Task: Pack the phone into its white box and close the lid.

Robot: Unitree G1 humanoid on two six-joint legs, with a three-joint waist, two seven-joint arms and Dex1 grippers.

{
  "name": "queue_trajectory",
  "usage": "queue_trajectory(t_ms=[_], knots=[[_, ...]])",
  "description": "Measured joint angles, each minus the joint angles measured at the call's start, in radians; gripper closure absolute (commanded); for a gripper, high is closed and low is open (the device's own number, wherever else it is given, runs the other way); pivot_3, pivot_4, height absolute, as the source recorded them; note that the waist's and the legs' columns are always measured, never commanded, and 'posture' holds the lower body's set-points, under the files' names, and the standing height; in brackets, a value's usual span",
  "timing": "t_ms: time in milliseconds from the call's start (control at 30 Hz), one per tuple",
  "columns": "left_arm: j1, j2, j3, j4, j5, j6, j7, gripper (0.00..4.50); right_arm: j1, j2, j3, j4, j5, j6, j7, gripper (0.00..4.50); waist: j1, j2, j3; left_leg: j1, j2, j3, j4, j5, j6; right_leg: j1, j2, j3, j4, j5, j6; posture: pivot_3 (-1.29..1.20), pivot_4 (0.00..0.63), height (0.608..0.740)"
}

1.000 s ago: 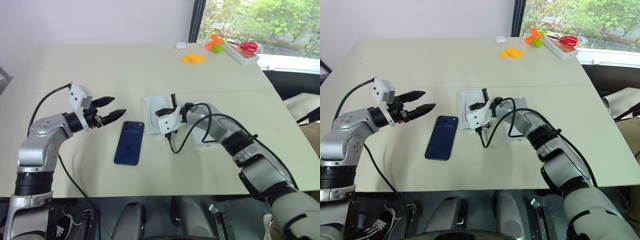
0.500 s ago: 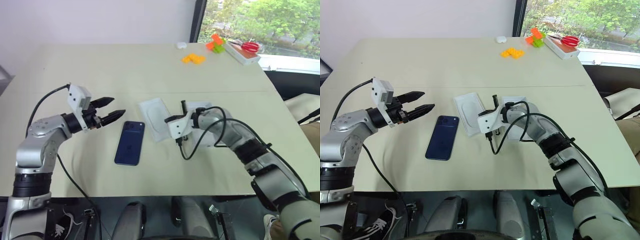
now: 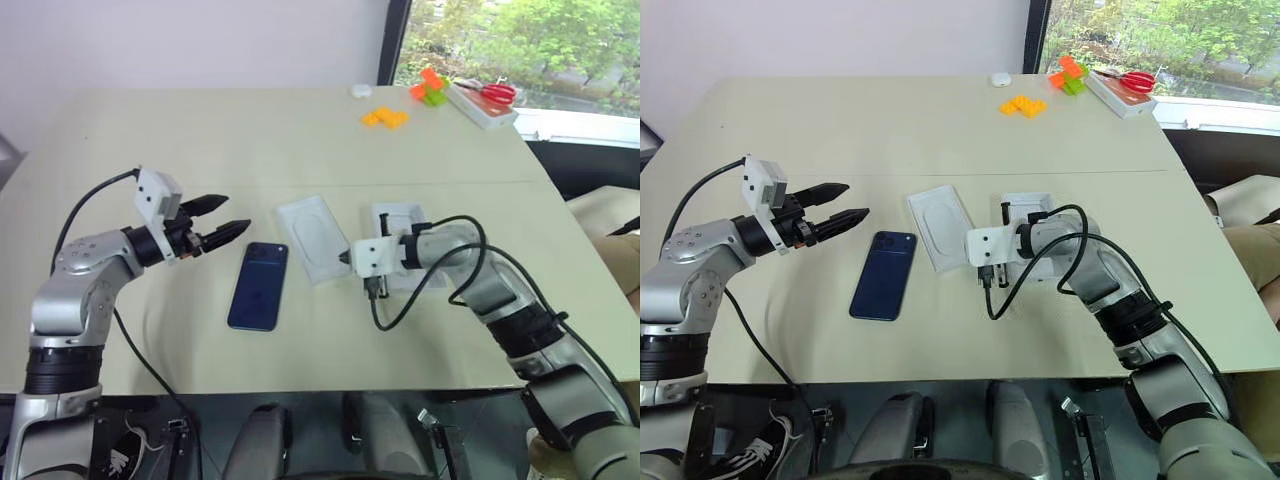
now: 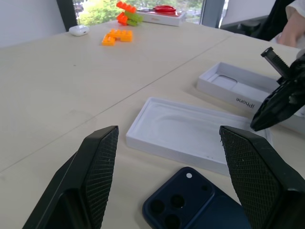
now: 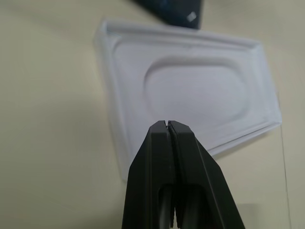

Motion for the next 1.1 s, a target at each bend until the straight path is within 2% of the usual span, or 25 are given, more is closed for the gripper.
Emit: queue_trajectory(t_ms=[67, 167, 300, 433, 467, 533, 633, 733, 767, 833, 1000, 1100], knots=[[0.002, 0.000, 0.000, -0.001, 0.000, 0.002, -0.001, 0.91, 0.000, 0.053, -0.049, -0.001, 0.071, 0.028, -0.028, 4.42, 0.002, 0.000, 0.000, 0.000, 0.000, 0.000, 0.000, 0.000, 0.000, 0.000, 0.000, 0.000, 0.000, 0.000, 0.000, 0.00, 0.150, 0.740], [0.018, 0.009, 0.003, -0.001, -0.003, 0.023, 0.000, 0.91, 0.007, 0.067, -0.101, -0.003, 0.159, 0.088, -0.032, 4.42, 0.007, 0.000, 0.000, 0.000, 0.000, -0.001, 0.000, 0.000, 0.000, 0.001, 0.000, 0.000, 0.000, 0.000, 0.000, 0.00, 0.150, 0.740], [0.028, 0.026, 0.032, 0.001, -0.035, 0.117, 0.029, 0.91, 0.010, 0.086, -0.161, -0.048, 0.279, 0.184, -0.024, 2.57, 0.006, 0.000, 0.000, 0.000, 0.000, 0.000, 0.000, 0.000, 0.000, 0.001, -0.001, 0.000, 0.000, 0.000, 0.000, 0.00, 0.150, 0.740], [0.042, 0.042, 0.048, -0.003, -0.076, 0.229, 0.064, 0.91, 0.009, 0.086, -0.150, -0.074, 0.264, 0.109, -0.045, 0.55, 0.003, 0.000, 0.000, 0.000, 0.000, -0.001, 0.000, 0.000, 0.000, 0.000, -0.001, 0.000, 0.000, 0.000, 0.000, 0.00, 0.150, 0.740], [0.047, 0.044, 0.056, -0.004, -0.089, 0.253, 0.067, 0.91, 0.009, 0.085, -0.139, -0.078, 0.253, 0.088, -0.049, 0.55, 0.002, 0.000, 0.000, 0.000, 0.000, -0.001, 0.000, 0.000, 0.000, 0.000, 0.000, 0.000, 0.000, 0.000, 0.000, 0.00, 0.150, 0.740], [0.059, 0.066, 0.076, -0.005, -0.122, 0.322, 0.077, 0.91, 0.014, 0.086, -0.108, -0.083, 0.239, 0.059, -0.050, 0.85, 0.000, 0.000, 0.000, 0.000, 0.000, -0.001, 0.000, 0.000, 0.000, 0.000, 0.000, 0.000, 0.000, 0.000, 0.000, 0.00, 0.150, 0.740], [0.071, 0.099, 0.121, -0.020, -0.187, 0.439, 0.085, 0.91, 0.025, 0.081, -0.069, -0.084, 0.200, -0.003, -0.053, 2.27, 0.001, 0.000, 0.000, 0.000, 0.000, -0.001, 0.000, 0.000, 0.000, 0.000, 0.000, -0.001, 0.000, 0.000, 0.000, 0.00, 0.150, 0.740], [0.072, 0.115, 0.176, -0.032, -0.250, 0.519, 0.102, 0.91, 0.028, 0.068, -0.035, -0.084, 0.151, -0.096, -0.058, 3.94, 0.002, 0.000, 0.000, 0.000, 0.000, -0.001, 0.000, 0.000, 0.000, 0.000, -0.001, 0.000, 0.000, 0.000, 0.000, 0.00, 0.150, 0.740], [0.072, 0.121, 0.196, -0.032, -0.277, 0.557, 0.106, 0.67, 0.031, 0.060, -0.020, -0.085, 0.125, -0.146, -0.064, 4.42, 0.002, 0.000, 0.000, 0.000, 0.000, -0.001, 0.000, 0.000, 0.000, 0.000, -0.001, -0.001, 0.000, 0.000, 0.000, 0.00, 0.150, 0.740], [0.072, 0.135, 0.230, -0.033, -0.327, 0.624, 0.109, 0.03, 0.041, 0.042, 0.018, -0.084, 0.059, -0.254, -0.079, 4.50, 0.002, 0.000, 0.000, 0.000, 0.000, -0.001, 0.000, 0.000, 0.000, 0.000, 0.000, -0.001, 0.000, 0.000, 0.000, 0.00, 0.150, 0.740], [0.092, 0.179, 0.269, -0.040, -0.416, 0.772, 0.113, 0.03, 0.051, 0.022, 0.094, -0.058, -0.082, -0.443, -0.135, 4.50, 0.000, 0.000, 0.000, 0.001, 0.000, 0.000, 0.000, 0.000, 0.000, 0.000, 0.000, 0.000, 0.000, 0.000, 0.000, 0.00, 0.150, 0.740], [0.165, 0.219, 0.234, -0.068, -0.418, 0.851, 0.133, 0.03, 0.050, 0.005, 0.120, -0.024, -0.155, -0.534, -0.171, 4.50, -0.003, 0.000, 0.000, 0.002, 0.000, 0.000, 0.000, 0.000, -0.001, 0.001, 0.000, 0.001, 0.000, -0.001, -0.001, 0.00, 0.150, 0.740]])
